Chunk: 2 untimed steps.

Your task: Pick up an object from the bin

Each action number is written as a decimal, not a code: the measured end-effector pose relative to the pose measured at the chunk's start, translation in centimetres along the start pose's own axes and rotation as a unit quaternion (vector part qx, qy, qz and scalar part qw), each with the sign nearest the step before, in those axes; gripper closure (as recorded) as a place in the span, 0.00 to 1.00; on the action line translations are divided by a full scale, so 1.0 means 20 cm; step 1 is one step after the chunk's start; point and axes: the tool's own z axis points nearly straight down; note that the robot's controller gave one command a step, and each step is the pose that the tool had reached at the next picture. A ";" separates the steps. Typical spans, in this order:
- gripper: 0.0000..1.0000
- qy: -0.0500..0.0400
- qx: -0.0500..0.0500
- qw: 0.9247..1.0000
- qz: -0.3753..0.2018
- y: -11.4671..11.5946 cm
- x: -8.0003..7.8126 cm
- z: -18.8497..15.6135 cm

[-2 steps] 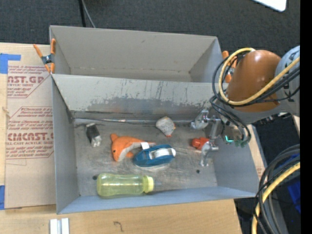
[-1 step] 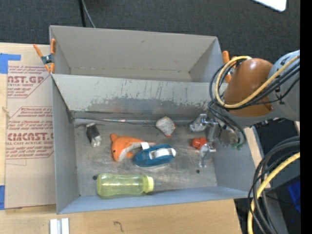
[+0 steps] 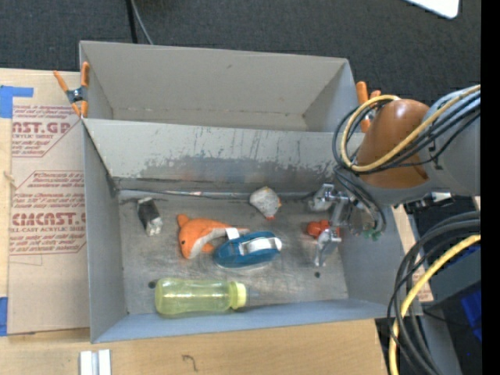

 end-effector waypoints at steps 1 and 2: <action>1.00 -0.001 0.001 1.000 -0.016 -0.02 -0.15 0.02; 1.00 -0.001 0.001 1.000 -0.016 -0.02 -0.15 0.02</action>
Offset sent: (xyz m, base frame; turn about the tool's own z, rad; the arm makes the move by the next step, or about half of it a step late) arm 0.0000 0.0000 0.0000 0.0000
